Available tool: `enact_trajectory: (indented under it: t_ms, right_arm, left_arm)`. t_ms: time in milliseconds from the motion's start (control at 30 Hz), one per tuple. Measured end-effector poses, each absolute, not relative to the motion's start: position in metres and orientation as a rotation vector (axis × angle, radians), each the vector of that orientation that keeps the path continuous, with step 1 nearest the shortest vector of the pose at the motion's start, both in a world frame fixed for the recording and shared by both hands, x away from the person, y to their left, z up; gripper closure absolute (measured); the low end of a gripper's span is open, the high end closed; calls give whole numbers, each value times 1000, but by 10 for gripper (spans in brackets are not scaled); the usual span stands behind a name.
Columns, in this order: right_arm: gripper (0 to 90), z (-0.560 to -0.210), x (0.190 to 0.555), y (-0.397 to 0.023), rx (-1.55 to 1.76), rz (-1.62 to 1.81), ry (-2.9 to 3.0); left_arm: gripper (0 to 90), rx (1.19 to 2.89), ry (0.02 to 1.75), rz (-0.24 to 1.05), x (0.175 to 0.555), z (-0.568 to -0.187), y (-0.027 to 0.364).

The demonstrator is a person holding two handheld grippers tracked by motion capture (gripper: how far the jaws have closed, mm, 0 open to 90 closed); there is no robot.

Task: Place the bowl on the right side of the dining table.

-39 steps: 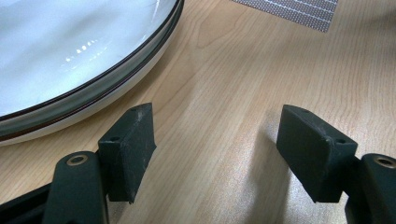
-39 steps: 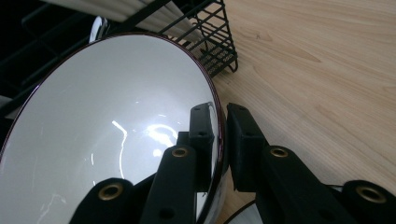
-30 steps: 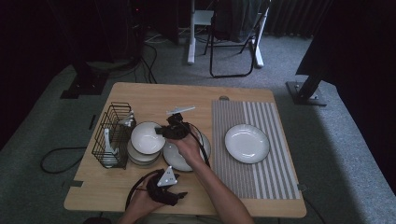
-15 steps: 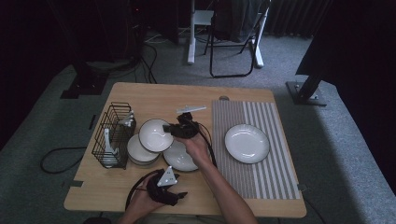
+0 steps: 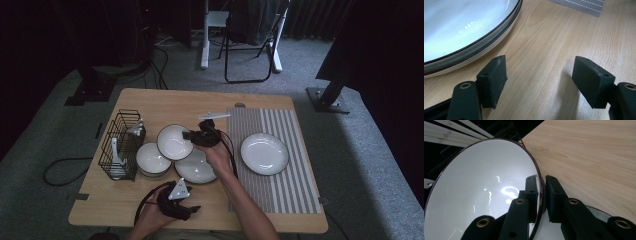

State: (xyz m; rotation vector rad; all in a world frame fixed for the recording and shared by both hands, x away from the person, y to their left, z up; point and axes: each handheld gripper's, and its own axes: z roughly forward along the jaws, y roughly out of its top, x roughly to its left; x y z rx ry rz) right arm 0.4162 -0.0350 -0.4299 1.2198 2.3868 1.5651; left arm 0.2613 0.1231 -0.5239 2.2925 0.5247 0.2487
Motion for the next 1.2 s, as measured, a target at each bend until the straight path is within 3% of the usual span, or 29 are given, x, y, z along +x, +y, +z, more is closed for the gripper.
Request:
enact_trajectory:
  t_ms: [1200]
  right_arm:
    - [813, -441, 422, -78, 1346, 1560, 2284]
  left_arm:
    - [284, 2290, 528, 242, 261, -524, 123]
